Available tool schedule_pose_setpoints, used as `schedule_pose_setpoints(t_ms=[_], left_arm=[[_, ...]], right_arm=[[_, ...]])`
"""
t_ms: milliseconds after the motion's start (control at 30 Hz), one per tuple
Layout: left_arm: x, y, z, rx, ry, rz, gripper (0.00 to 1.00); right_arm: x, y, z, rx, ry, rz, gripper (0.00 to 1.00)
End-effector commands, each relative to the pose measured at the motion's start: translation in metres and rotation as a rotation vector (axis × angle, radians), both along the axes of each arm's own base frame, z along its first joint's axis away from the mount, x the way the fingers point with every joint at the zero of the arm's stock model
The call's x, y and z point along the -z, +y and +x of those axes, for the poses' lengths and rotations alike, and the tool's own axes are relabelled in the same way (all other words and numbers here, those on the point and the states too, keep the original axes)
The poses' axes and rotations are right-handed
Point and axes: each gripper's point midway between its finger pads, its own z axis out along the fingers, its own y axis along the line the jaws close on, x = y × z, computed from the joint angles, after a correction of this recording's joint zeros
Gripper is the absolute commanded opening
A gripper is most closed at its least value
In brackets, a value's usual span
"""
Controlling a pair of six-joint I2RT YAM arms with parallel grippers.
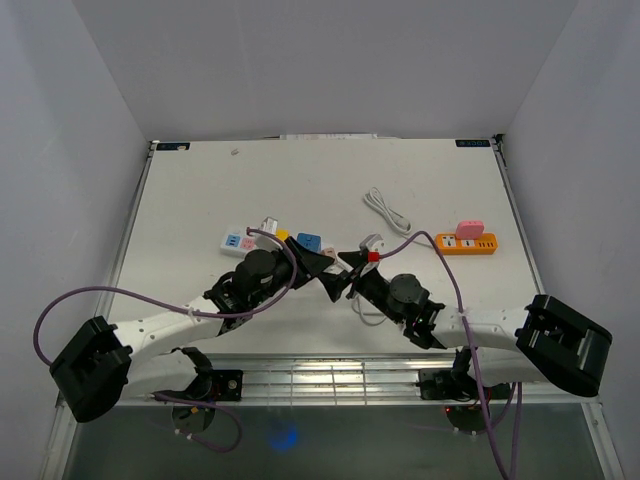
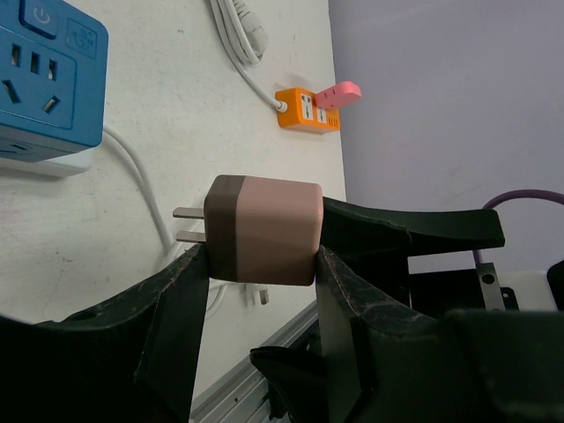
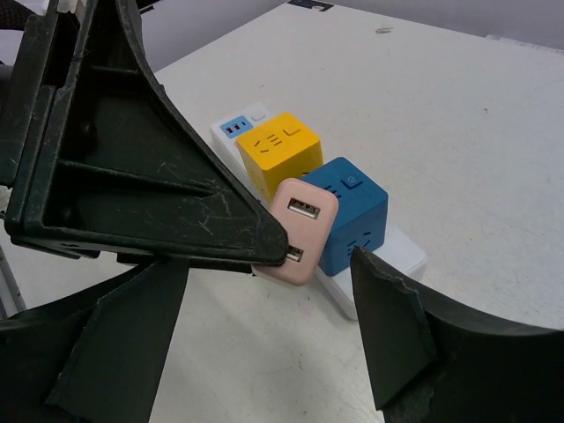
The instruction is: Insert the plug
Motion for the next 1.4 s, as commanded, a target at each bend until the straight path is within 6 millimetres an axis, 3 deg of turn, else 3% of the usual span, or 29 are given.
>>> schedule_pose_setpoints(t_ms=[0,233,700,933,1033,1167,1367], left_arm=[[-0.01,-0.006,0.0,-0.016,-0.025,-0.028,0.2],[-0.014,-0.008,-0.003,-0.013,-0.039,-0.037,0.2],[-0.023,-0.007,-0.012,0.013,-0.052,-0.079,0.2],[-0.022,-0.012,-0.014,0.038,-0.053,-0.079,0.2],[-0.021,-0.012,-0.014,0.04,-0.051,-0.077,0.21],[-0.023,-0.014,-0.015,0.048,-0.055,-0.079,0.28],[-0.03,-0.011,-0.015,0.049,-0.097,-0.068,0.43]], right_arm=[[-0.036,-0.001,0.011,0.067,-0.067,0.093,0.79],[-0.032,-0.003,0.019,0.118,-0.042,0.094,0.66],[-0.035,-0.012,0.032,0.219,-0.016,0.145,0.64],[-0.04,-0.017,0.034,0.241,-0.015,0.189,0.57],[-0.042,-0.017,0.033,0.239,-0.017,0.199,0.47],[-0.044,-0.018,0.031,0.233,-0.024,0.206,0.27],[-0.045,-0.014,0.026,0.19,-0.051,0.178,0.14]])
